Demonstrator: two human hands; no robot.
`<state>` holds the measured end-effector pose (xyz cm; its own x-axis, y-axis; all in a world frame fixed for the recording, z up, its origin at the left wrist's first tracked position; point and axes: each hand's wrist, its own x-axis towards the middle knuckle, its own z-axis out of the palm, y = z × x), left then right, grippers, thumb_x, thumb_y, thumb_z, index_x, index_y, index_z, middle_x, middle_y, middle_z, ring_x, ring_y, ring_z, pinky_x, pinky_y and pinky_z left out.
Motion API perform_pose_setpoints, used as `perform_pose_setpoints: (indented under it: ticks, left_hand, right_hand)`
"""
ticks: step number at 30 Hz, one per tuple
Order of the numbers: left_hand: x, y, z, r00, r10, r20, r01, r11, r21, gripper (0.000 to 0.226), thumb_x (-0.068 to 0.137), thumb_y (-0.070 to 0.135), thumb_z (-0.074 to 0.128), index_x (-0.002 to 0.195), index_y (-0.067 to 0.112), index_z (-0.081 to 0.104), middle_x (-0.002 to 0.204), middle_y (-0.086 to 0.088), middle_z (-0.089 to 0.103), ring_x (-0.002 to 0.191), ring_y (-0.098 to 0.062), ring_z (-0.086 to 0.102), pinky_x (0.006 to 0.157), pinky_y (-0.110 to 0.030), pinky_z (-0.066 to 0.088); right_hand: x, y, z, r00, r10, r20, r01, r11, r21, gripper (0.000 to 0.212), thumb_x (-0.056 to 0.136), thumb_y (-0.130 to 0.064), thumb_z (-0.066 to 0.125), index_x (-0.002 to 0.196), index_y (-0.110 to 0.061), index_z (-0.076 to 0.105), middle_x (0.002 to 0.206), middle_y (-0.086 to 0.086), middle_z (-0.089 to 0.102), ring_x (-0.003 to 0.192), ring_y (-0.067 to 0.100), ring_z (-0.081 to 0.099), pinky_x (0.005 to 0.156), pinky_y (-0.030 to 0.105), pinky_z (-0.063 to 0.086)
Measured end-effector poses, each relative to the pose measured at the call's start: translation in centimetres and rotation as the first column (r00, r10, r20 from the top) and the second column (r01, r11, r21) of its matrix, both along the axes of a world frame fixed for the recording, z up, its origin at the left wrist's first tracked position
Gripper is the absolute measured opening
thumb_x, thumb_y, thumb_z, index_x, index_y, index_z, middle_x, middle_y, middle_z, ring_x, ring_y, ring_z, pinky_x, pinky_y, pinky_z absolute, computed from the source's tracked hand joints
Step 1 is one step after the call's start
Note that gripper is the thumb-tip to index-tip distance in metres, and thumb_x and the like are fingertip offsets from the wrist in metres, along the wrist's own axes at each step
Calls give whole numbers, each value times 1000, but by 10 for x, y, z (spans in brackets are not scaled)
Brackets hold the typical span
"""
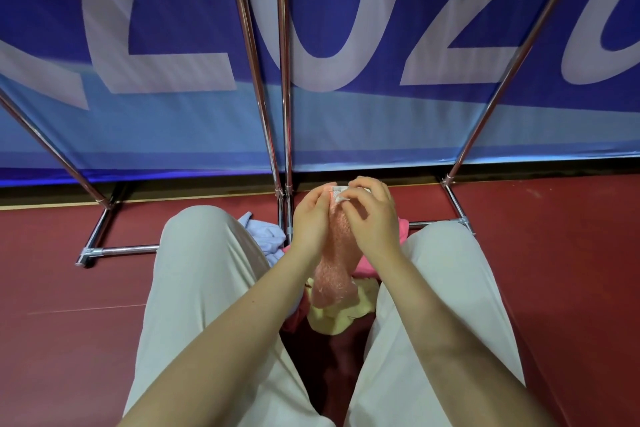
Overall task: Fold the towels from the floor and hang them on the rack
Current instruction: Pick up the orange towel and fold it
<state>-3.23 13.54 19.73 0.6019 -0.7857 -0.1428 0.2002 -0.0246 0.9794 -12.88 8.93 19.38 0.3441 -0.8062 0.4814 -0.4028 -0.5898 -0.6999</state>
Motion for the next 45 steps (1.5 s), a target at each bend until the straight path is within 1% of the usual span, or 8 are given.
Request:
perform_pose_setpoints:
  ticks: [4,13,20,25,30,36,40,45]
  left_hand:
    - [-2,2,3,997,-24,79,24,1000,8,23,100,13,46,101,22,67,99,9,68,92,2,61,84,-15,44]
    - [-9,3,4,983,-166,84,167,986,-12,26,98,16,47,97,17,73,102,6,73,103,-5,64,91,-20,48]
    - [-3,1,-1,995,-35,89,29,997,74,22,97,11,50,105,10,71,102,7,70,93,1,62,79,-11,44]
    - [13,2,8,982,54,183,-73,992,101,26,96,9,45,106,13,70,102,0,68,91,-8,59,86,-23,45]
    - [34,6,11,914,40,403,-79,994,81,26,99,15,45,110,14,68,104,5,67,103,-12,59,92,-24,43]
    - [47,13,-1,693,94,715,-229,969,95,25,102,22,43,115,11,63,106,-4,70,96,-21,61,75,-23,36]
    - [40,12,0,823,73,563,-104,994,23,22,101,17,44,109,16,64,103,9,65,97,-4,56,82,-14,40]
    - [27,14,1,853,-40,521,55,998,-14,22,101,12,44,105,23,64,103,18,64,98,10,56,89,-6,38]
  right_hand:
    - [-1,1,3,999,31,6,-31,998,53,14,86,-19,60,92,-18,72,89,-5,67,89,17,60,81,37,48]
    - [-3,2,9,979,-95,179,34,947,321,3,87,-19,67,86,-16,69,86,-5,67,81,3,59,65,9,41]
    - [-6,0,9,984,26,178,-95,916,390,8,90,-13,62,89,-17,69,90,-5,68,83,-3,59,71,8,42]
    - [-13,0,3,974,168,-155,-97,919,382,15,87,-30,61,101,-32,58,90,-12,64,91,15,57,67,23,41]
    - [-24,0,-6,834,190,-517,-81,971,227,24,92,-33,58,102,-12,61,86,1,54,96,27,52,75,26,22]
    - [-36,-2,-3,982,95,-166,-58,975,213,8,85,-19,69,83,-13,64,74,-14,52,81,18,52,69,28,34]
    - [-46,3,6,999,31,-29,-25,982,187,11,81,-13,73,81,-14,62,77,-18,51,84,15,54,76,31,45]
    - [-54,-16,-5,979,39,-198,46,911,409,35,77,-36,75,107,-32,58,84,-18,51,89,11,55,83,33,43]
